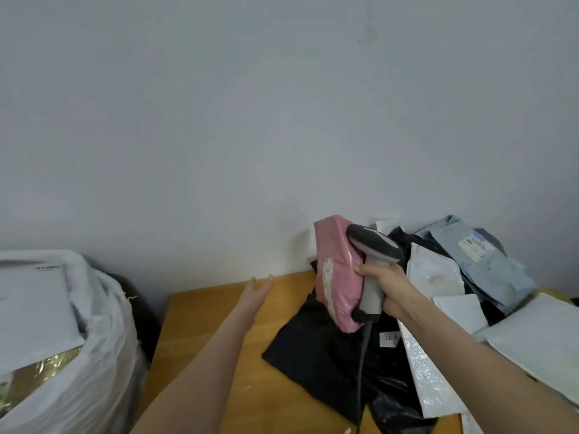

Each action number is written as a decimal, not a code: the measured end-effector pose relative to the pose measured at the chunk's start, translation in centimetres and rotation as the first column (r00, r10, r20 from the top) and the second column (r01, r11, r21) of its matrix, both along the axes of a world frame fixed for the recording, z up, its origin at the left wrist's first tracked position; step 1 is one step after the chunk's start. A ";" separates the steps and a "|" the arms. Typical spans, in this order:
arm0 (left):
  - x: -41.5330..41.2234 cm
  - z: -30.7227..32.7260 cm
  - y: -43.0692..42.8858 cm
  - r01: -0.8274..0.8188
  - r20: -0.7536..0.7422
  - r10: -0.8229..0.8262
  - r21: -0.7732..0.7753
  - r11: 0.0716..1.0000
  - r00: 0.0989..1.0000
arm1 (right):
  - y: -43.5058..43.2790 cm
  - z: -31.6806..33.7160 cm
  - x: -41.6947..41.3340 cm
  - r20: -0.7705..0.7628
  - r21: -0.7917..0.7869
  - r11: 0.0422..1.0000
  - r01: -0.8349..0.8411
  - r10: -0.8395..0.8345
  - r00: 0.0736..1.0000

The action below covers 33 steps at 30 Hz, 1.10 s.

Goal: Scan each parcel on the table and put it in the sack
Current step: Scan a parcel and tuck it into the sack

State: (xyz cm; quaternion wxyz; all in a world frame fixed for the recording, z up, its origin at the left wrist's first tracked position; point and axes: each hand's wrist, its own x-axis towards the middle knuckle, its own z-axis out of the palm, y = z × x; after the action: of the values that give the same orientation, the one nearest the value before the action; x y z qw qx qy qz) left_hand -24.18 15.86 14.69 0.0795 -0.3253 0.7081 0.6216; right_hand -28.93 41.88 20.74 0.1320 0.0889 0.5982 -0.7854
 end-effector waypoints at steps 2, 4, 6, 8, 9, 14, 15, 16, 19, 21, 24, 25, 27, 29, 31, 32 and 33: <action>0.1 -0.4 0.2 0.037 0.014 -0.038 0.053 0.998 0.999 | 0.4 0.9 0.7 0.036 -0.072 0.993 -0.092 0.095 0.995; -0.1 -0.9 0.5 0.072 0.021 -0.073 0.070 0.995 0.997 | 1.2 1.6 1.2 0.084 -0.116 0.978 -0.172 0.182 0.980; -0.2 -1.3 1.1 0.123 0.024 -0.126 0.095 0.988 0.992 | 2.1 2.0 1.5 0.139 -0.152 0.964 -0.216 0.238 0.961; -0.5 -1.7 1.7 0.187 -0.001 -0.191 0.203 0.961 0.982 | 2.8 2.4 1.8 0.183 -0.169 0.958 -0.231 0.261 0.948; -0.6 -1.9 2.0 0.210 -0.022 -0.212 0.279 0.937 0.977 | 3.1 2.6 1.9 0.201 -0.166 0.960 -0.226 0.258 0.945; -0.4 -2.3 1.9 0.145 -0.131 -0.099 0.413 0.899 0.986 | 4.3 2.4 1.9 0.213 -0.052 0.996 -0.071 0.080 0.974; -0.4 -2.3 1.6 0.109 -0.135 -0.060 0.388 0.915 0.989 | 4.5 2.2 1.7 0.190 0.001 1.000 -0.007 0.007 0.982; -0.5 -2.3 1.2 0.070 -0.135 -0.023 0.359 0.931 0.991 | 4.6 1.9 1.6 0.164 0.046 0.997 0.057 -0.064 0.984; -0.6 -2.1 0.3 -0.030 -0.144 0.078 0.311 0.950 0.986 | 4.8 0.9 1.5 0.115 0.120 0.976 0.184 -0.198 0.973; -0.6 -2.0 0.0 -0.091 -0.156 0.142 0.294 0.951 0.977 | 4.5 0.2 1.7 0.090 0.176 0.956 0.235 -0.254 0.963; -0.4 -2.1 -0.5 -0.171 -0.170 0.224 0.279 0.945 0.960 | 3.3 -0.7 2.8 0.040 0.260 0.929 0.263 -0.282 0.958; -0.3 -2.2 -0.6 -0.192 -0.172 0.245 0.276 0.942 0.954 | 2.8 -1.0 3.5 0.042 0.259 0.936 0.238 -0.257 0.966; 0.0 -2.5 -0.8 -0.232 -0.182 0.286 0.270 0.935 0.941 | 1.4 -1.6 5.1 0.056 0.224 0.961 0.165 -0.181 0.982; 0.2 -2.7 -1.0 -0.268 -0.203 0.327 0.270 0.925 0.923 | 0.0 -2.2 6.7 0.057 0.261 0.960 0.101 -0.120 0.991; 0.4 -2.9 -1.2 -0.304 -0.215 0.359 0.250 0.919 0.908 | -1.3 -2.7 8.2 0.057 0.316 0.947 0.060 -0.082 0.995; 0.5 -3.0 -1.4 -0.321 -0.218 0.373 0.237 0.917 0.902 | -1.8 -2.8 8.9 0.063 0.327 0.944 0.043 -0.068 0.996; 0.6 -3.1 -1.6 -0.336 -0.224 0.385 0.230 0.913 0.895 | -2.3 -2.9 9.6 0.071 0.328 0.944 0.029 -0.055 0.996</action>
State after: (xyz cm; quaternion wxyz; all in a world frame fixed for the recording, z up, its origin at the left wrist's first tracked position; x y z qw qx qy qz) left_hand -23.59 14.27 11.57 -0.1027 -0.3565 0.5783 0.7266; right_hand -19.36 39.56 17.81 0.1222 0.1532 0.7123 -0.6740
